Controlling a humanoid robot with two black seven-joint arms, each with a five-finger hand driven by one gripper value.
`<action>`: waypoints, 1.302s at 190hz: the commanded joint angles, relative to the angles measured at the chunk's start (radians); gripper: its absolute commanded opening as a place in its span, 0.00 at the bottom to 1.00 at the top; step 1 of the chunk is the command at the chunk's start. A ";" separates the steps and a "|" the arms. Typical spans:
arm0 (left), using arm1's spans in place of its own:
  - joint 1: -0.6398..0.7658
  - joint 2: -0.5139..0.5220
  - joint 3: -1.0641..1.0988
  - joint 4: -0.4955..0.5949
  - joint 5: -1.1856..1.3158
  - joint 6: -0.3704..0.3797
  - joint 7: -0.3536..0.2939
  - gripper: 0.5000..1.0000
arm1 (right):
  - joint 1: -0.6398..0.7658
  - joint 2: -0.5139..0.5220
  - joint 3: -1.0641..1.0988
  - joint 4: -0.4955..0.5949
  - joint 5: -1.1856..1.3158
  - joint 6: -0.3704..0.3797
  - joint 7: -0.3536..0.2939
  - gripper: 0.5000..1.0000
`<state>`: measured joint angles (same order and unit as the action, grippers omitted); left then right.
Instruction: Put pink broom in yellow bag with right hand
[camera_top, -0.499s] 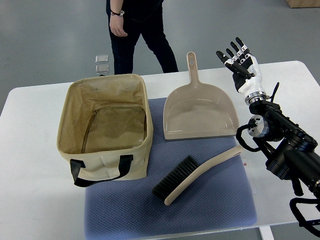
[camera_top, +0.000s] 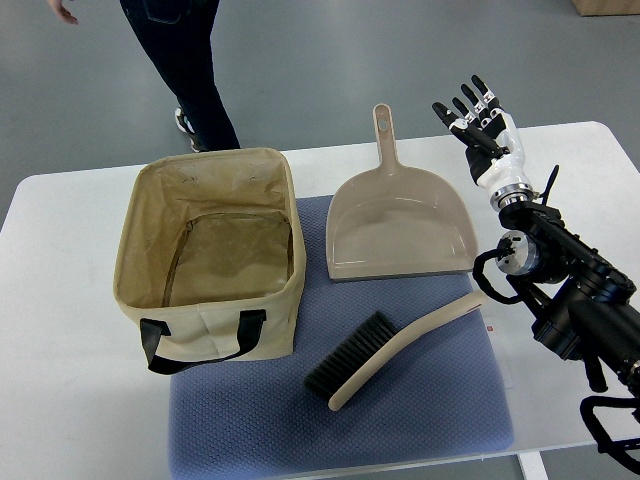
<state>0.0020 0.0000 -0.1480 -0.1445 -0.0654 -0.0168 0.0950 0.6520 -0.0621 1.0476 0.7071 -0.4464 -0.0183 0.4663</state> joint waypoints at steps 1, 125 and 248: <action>0.003 0.000 -0.001 0.000 0.001 0.000 0.000 1.00 | 0.003 -0.001 0.000 -0.001 0.000 0.000 0.000 0.86; 0.003 0.000 -0.001 0.006 0.001 0.000 0.000 1.00 | 0.141 -0.090 -0.077 -0.001 -0.015 -0.034 -0.014 0.86; 0.003 0.000 -0.001 0.006 0.001 0.000 0.000 1.00 | 0.563 -0.426 -0.968 0.276 -0.175 -0.058 -0.011 0.86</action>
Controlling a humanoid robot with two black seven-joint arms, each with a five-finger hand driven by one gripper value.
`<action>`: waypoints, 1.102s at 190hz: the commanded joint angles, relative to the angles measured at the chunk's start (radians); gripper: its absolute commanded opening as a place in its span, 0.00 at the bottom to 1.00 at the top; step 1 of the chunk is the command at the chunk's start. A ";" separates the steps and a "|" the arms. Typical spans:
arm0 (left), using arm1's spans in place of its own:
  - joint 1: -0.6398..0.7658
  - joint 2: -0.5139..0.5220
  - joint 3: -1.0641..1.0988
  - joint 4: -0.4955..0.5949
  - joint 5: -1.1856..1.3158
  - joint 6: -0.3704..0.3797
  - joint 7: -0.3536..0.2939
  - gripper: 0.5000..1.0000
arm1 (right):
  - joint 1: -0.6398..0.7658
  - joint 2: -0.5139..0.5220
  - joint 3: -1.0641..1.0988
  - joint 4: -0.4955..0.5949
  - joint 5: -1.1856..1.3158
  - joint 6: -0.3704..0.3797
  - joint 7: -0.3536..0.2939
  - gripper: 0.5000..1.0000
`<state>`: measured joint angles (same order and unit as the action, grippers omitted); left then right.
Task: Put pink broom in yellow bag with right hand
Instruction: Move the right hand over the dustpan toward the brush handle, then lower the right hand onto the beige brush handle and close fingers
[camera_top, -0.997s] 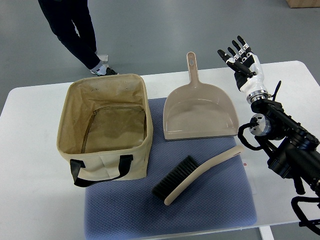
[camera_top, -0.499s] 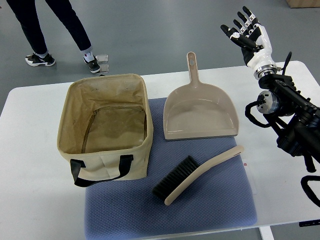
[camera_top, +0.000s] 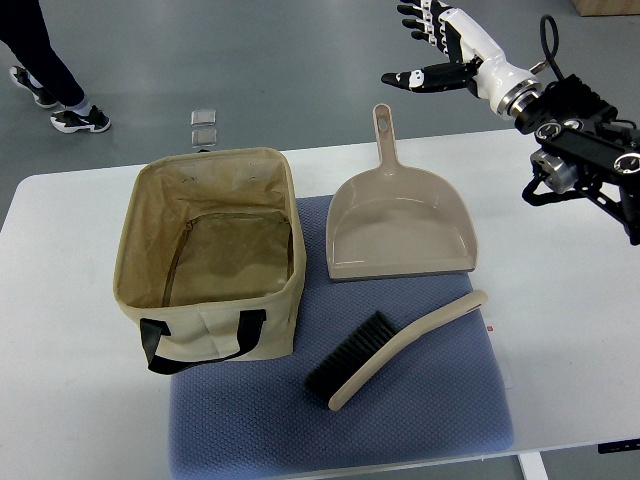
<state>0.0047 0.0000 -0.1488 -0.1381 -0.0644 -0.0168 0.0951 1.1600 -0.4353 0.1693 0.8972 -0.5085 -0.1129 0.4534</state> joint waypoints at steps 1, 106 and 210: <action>0.000 0.000 0.000 0.000 0.000 0.000 0.000 1.00 | 0.055 -0.053 -0.090 0.086 -0.113 0.036 0.002 0.86; 0.000 0.000 0.000 0.000 0.000 0.000 0.000 1.00 | 0.072 -0.235 -0.306 0.374 -0.806 0.234 0.013 0.86; 0.000 0.000 0.000 -0.002 0.000 0.000 0.000 1.00 | -0.152 -0.253 -0.310 0.402 -0.903 0.084 0.005 0.85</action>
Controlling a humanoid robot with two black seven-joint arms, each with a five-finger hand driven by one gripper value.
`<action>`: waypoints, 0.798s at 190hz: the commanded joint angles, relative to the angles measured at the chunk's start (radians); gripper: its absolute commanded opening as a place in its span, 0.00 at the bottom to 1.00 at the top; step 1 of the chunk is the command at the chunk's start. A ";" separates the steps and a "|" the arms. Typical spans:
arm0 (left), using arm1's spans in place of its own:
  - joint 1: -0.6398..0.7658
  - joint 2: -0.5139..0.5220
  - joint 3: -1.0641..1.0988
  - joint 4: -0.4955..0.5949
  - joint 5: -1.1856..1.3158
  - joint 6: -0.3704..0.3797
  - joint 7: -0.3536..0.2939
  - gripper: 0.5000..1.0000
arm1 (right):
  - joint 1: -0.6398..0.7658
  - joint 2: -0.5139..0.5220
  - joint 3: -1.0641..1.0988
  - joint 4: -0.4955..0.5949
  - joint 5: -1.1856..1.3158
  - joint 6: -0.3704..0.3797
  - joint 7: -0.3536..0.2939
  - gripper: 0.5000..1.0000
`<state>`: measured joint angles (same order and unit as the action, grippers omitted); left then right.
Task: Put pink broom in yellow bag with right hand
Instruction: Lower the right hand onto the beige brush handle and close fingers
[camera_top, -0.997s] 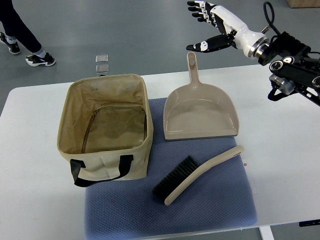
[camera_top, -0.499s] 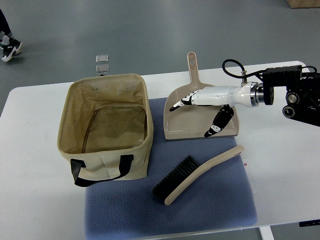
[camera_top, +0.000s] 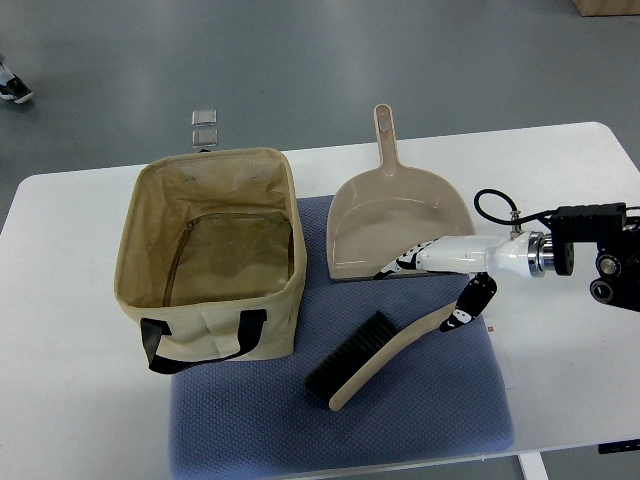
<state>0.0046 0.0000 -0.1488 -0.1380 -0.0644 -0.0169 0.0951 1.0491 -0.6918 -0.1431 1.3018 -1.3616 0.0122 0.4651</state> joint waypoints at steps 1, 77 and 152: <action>0.000 0.000 0.000 -0.002 0.000 0.000 0.000 1.00 | -0.041 0.003 0.002 -0.003 -0.050 -0.041 -0.006 0.85; 0.000 0.000 0.000 0.000 0.000 0.000 0.000 1.00 | -0.092 -0.009 0.013 -0.009 -0.132 -0.161 -0.020 0.77; 0.000 0.000 0.000 -0.002 0.000 0.000 0.000 1.00 | -0.132 -0.017 0.026 -0.009 -0.163 -0.195 -0.022 0.48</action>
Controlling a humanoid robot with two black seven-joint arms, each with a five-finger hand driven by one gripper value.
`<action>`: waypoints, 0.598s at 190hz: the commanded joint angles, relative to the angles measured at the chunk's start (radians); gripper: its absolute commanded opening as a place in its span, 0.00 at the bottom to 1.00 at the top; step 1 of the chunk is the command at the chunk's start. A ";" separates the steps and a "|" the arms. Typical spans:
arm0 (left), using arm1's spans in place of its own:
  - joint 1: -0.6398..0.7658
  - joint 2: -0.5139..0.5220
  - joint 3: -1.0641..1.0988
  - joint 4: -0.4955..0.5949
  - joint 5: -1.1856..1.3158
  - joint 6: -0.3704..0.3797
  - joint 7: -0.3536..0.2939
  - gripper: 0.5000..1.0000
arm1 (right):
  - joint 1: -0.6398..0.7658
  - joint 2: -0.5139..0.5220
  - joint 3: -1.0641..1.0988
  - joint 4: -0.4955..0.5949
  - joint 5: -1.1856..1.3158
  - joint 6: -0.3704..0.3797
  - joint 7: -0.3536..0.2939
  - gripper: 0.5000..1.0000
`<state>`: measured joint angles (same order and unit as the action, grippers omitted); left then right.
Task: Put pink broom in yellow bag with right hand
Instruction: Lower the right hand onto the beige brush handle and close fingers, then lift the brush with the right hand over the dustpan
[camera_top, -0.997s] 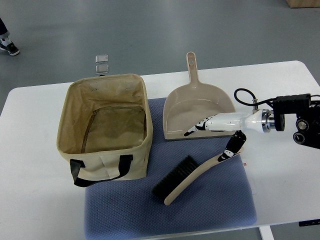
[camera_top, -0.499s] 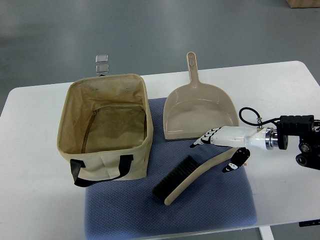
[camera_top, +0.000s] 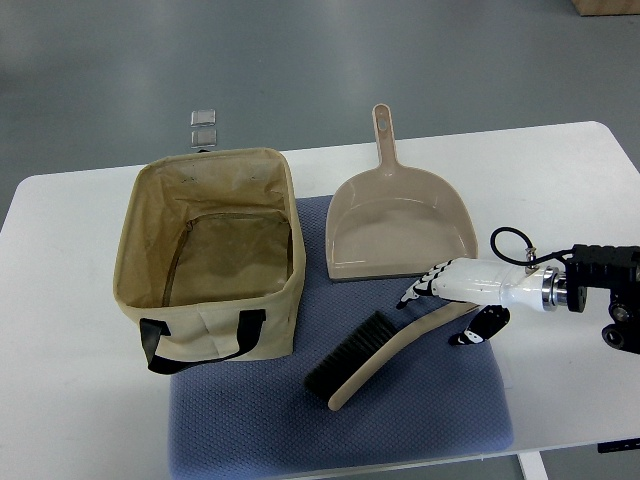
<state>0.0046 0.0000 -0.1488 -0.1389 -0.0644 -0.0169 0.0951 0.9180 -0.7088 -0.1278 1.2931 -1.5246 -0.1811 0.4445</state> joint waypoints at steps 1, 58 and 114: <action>0.000 0.000 0.000 -0.001 0.000 0.000 0.000 1.00 | -0.001 0.000 0.011 0.000 0.000 -0.001 -0.001 0.48; 0.000 0.000 0.000 -0.001 0.000 0.000 0.000 1.00 | -0.004 0.002 0.019 0.000 -0.002 0.000 0.000 0.37; 0.000 0.000 0.000 -0.001 0.000 0.000 0.000 1.00 | -0.016 0.000 0.020 -0.003 -0.009 0.002 0.000 0.37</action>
<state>0.0046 0.0000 -0.1488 -0.1396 -0.0645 -0.0169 0.0951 0.9034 -0.7083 -0.1088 1.2931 -1.5270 -0.1797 0.4447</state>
